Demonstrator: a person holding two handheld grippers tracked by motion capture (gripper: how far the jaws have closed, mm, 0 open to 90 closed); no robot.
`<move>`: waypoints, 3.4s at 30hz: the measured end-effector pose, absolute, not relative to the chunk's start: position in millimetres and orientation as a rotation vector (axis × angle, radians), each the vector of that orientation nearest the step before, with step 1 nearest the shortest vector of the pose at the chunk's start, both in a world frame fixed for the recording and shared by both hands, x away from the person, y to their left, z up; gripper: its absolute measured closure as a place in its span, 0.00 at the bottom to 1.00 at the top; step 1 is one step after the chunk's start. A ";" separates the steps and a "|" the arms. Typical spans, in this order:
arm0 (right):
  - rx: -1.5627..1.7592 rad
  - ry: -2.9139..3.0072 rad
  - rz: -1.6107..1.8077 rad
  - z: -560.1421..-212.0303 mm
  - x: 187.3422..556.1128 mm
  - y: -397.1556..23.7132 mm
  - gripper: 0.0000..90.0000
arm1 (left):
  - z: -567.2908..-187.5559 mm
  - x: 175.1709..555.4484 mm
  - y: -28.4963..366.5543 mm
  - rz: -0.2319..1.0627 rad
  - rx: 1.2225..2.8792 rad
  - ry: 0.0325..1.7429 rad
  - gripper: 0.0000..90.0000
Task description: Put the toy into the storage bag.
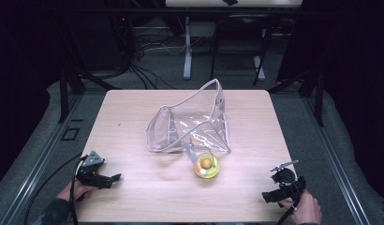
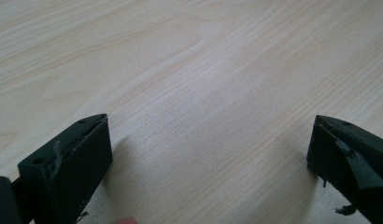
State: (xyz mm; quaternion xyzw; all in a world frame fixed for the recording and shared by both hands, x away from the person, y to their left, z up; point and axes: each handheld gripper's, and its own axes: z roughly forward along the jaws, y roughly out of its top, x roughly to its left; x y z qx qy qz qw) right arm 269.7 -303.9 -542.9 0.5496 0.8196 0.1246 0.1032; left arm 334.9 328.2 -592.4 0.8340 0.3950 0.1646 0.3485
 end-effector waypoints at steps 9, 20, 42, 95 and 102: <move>1.605 2.469 0.305 -534.9 270.1 -302.0 0.01 | -592.3 334.9 328.2 0.426 2.163 1.023 0.00; 1.556 2.471 0.385 -532.7 270.2 -289.5 0.01 | -592.3 334.9 328.2 0.426 2.163 1.023 0.00; 1.440 2.565 0.440 -520.7 282.6 -254.1 0.00 | -592.7 335.0 327.9 0.430 2.159 1.024 0.00; 1.068 2.563 0.919 -479.0 334.5 -150.5 0.00 | -592.7 334.5 327.9 0.431 2.157 1.028 0.00; 1.046 2.637 0.809 -457.9 336.5 -146.6 0.00 | -592.7 334.5 327.9 0.429 2.158 1.028 0.00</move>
